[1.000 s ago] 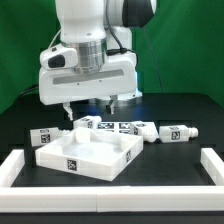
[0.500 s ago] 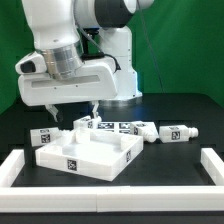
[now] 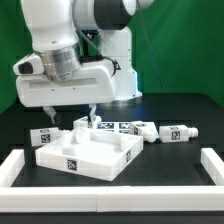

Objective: Assemble one leg

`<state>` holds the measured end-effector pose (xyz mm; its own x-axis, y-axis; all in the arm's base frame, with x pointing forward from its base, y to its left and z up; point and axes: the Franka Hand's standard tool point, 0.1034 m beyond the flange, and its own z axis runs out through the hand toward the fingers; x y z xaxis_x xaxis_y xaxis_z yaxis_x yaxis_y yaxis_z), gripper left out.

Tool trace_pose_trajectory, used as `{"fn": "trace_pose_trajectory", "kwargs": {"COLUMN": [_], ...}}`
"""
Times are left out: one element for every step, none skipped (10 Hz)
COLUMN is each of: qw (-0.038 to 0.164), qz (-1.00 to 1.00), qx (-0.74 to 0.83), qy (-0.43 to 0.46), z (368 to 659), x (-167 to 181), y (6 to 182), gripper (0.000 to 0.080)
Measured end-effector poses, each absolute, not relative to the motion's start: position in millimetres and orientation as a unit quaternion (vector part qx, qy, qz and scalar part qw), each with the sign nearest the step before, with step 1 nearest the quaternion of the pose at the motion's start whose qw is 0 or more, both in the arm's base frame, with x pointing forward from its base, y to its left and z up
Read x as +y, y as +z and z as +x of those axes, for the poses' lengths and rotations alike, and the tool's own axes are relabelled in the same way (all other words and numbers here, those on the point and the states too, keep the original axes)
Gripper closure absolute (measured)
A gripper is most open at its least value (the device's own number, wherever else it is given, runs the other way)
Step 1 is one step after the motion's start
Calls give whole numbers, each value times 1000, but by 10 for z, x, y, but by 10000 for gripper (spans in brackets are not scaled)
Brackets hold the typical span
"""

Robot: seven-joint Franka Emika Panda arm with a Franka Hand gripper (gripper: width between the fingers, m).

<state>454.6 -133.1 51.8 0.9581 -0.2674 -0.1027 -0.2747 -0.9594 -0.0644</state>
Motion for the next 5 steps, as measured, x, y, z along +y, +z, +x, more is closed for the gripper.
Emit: {"fn": "trace_pose_trajectory", "kwargs": {"qw": [27, 28, 28, 28, 28], "qz": [-991, -993, -993, -993, -993], "qx": [131, 109, 110, 109, 109], "qy": [23, 25, 24, 25, 25], "z": [4540, 4512, 4524, 4523, 4522], "x": [-1378, -1397, -1389, -1385, -1385], "y": [464, 438, 446, 444, 443], "gripper": [151, 151, 151, 151, 151]}}
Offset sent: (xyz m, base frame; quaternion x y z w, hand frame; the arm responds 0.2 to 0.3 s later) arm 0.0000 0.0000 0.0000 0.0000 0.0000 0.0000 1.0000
